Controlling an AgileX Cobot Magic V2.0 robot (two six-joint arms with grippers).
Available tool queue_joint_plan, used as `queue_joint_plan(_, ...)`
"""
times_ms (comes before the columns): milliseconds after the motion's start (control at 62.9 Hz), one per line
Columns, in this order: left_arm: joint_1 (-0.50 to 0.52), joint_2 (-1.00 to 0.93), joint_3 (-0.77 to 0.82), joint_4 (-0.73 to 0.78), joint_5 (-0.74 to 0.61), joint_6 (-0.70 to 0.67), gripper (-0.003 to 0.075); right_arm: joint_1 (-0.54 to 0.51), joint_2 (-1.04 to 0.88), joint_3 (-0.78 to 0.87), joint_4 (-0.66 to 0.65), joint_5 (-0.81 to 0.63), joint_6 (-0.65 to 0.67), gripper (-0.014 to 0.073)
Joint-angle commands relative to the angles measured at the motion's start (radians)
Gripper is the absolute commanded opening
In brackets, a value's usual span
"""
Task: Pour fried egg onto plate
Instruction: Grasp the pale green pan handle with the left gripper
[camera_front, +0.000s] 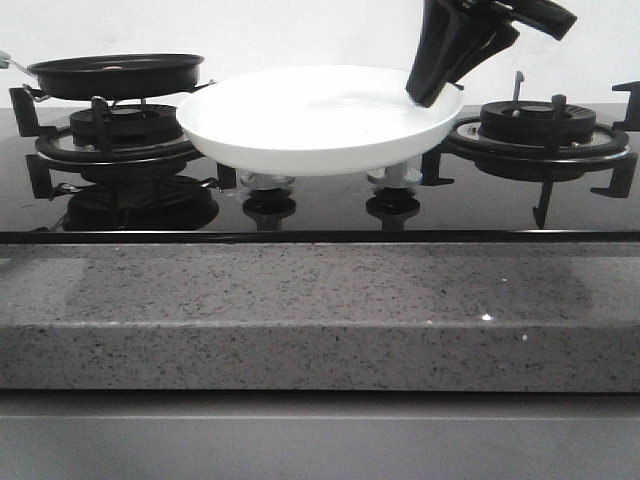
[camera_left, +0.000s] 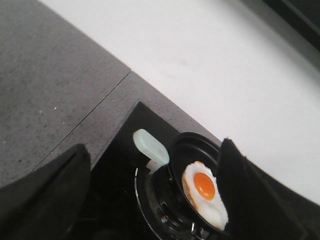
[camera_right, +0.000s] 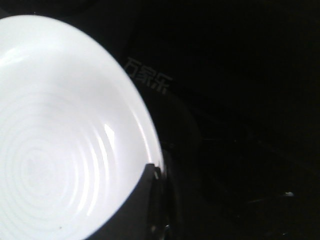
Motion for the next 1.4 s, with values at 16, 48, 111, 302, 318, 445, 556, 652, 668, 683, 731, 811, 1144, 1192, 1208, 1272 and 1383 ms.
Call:
queue_joint_plan(16,0.075,0.118,-0.093,-0.168,0.065,0.004,0.0515,-0.003,-0.059,-0.023,0.032,-0.036,-0.010,-0.0106)
queue_joint_plan(48,0.090,0.165,-0.112,-0.208,0.100,0.030,0.0515,-0.003,-0.059,-0.023,0.032,-0.036,-0.010,-0.0106)
queue_joint_plan(111,0.106,0.239,-0.163,-0.319,0.189,0.131,0.0514,-0.003,-0.059,-0.023,0.032,-0.036,-0.010,-0.0106)
queue_joint_plan(302,0.122,0.450,-0.257,-0.686,0.400,0.359,0.0514,-0.003,-0.059,-0.023,0.032,-0.036,-0.010,-0.0106)
queue_joint_plan(318,0.122,0.462,-0.263,-0.700,0.406,0.367,0.0514,-0.003,-0.059,-0.023,0.032,-0.036,-0.010,-0.0106)
queue_joint_plan(445,0.112,0.550,-0.317,-0.734,0.417,0.387,0.0514,-0.003,-0.059,-0.023,0.032,-0.036,-0.010,-0.0106)
queue_joint_plan(556,0.101,0.612,-0.364,-0.734,0.417,0.401,0.0514,-0.003,-0.059,-0.023,0.032,-0.036,-0.010,-0.0106)
queue_joint_plan(652,0.081,0.658,-0.401,-0.734,0.415,0.406,0.0514,-0.003,-0.059,-0.023,0.032,-0.036,-0.010,-0.0106)
queue_joint_plan(668,0.077,0.663,-0.407,-0.734,0.415,0.406,0.0514,-0.003,-0.059,-0.023,0.032,-0.036,-0.010,-0.0106)
queue_joint_plan(683,0.072,0.669,-0.414,-0.734,0.415,0.406,0.0514,-0.003,-0.059,-0.023,0.032,-0.036,-0.010,-0.0106)
queue_joint_plan(731,0.056,0.686,-0.428,-0.734,0.412,0.406,0.0514,-0.003,-0.059,-0.023,0.032,-0.036,-0.010,-0.0106)
queue_joint_plan(811,0.034,0.706,-0.447,-0.734,0.396,0.406,0.0514,-0.003,-0.059,-0.023,0.032,-0.036,-0.010,-0.0106)
queue_joint_plan(1144,0.014,0.738,-0.460,-0.718,0.392,0.406,0.0422,-0.003,-0.059,-0.023,0.032,-0.036,-0.010,-0.0106)
queue_joint_plan(1192,0.014,0.738,-0.460,-0.711,0.392,0.406,0.0365,-0.003,-0.059,-0.023,0.032,-0.036,-0.010,-0.0106)
queue_joint_plan(1208,0.014,0.738,-0.460,-0.706,0.392,0.406,0.0321,-0.003,-0.059,-0.023,0.032,-0.036,-0.010,-0.0106)
queue_joint_plan(1272,0.014,0.738,-0.460,-0.697,0.392,0.406,0.0207,-0.003,-0.059,-0.023,0.032,-0.036,-0.010,-0.0106)
queue_joint_plan(1383,0.014,0.738,-0.460,-0.696,0.392,0.406,0.0062,-0.003,-0.059,-0.023,0.032,-0.036,-0.010,-0.0106)
